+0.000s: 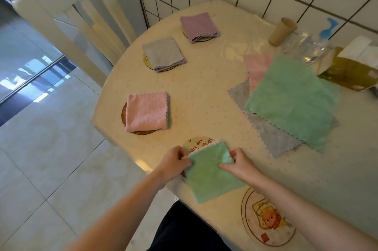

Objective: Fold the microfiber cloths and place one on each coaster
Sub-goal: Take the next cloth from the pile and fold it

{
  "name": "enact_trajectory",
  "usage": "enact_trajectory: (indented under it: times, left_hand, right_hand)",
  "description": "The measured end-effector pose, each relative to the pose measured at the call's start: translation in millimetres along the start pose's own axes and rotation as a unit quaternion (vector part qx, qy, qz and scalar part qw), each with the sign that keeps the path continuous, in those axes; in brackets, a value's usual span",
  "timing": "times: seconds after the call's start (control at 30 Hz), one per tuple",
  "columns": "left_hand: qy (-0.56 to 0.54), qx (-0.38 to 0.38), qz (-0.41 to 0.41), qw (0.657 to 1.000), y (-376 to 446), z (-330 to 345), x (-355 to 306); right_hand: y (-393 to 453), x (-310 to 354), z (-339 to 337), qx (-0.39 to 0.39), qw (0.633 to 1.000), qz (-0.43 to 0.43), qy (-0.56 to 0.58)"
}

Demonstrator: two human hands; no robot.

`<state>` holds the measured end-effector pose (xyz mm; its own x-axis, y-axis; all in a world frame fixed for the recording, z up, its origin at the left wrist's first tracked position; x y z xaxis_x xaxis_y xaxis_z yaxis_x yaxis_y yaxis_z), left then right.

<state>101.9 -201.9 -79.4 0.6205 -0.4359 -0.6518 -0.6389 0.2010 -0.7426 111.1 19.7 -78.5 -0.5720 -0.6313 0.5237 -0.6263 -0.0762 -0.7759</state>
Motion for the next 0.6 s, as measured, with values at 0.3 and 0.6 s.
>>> enact_trajectory:
  times: [0.3, 0.6]
  left_hand:
    - [0.023, -0.025, 0.031, 0.999, 15, -44, 3]
    - [0.273, -0.063, 0.092, 0.956, 22, -46, 3]
  right_hand:
    - [13, 24, 16, -0.049, 0.997, -0.063, -0.001]
    - [10, 16, 22, -0.109, 0.982, -0.080, -0.134]
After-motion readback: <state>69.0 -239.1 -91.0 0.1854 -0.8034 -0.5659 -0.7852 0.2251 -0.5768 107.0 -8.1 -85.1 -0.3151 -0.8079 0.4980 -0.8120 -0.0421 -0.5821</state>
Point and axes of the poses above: each hand's wrist, its own y-axis towards the middle knuckle, its own z-axis out of the palm, x = y × z, the point moved 3 cm from there along y, towards the middle knuckle, and after that the axes turned 9 degrees about x, right-handed, at the moved point
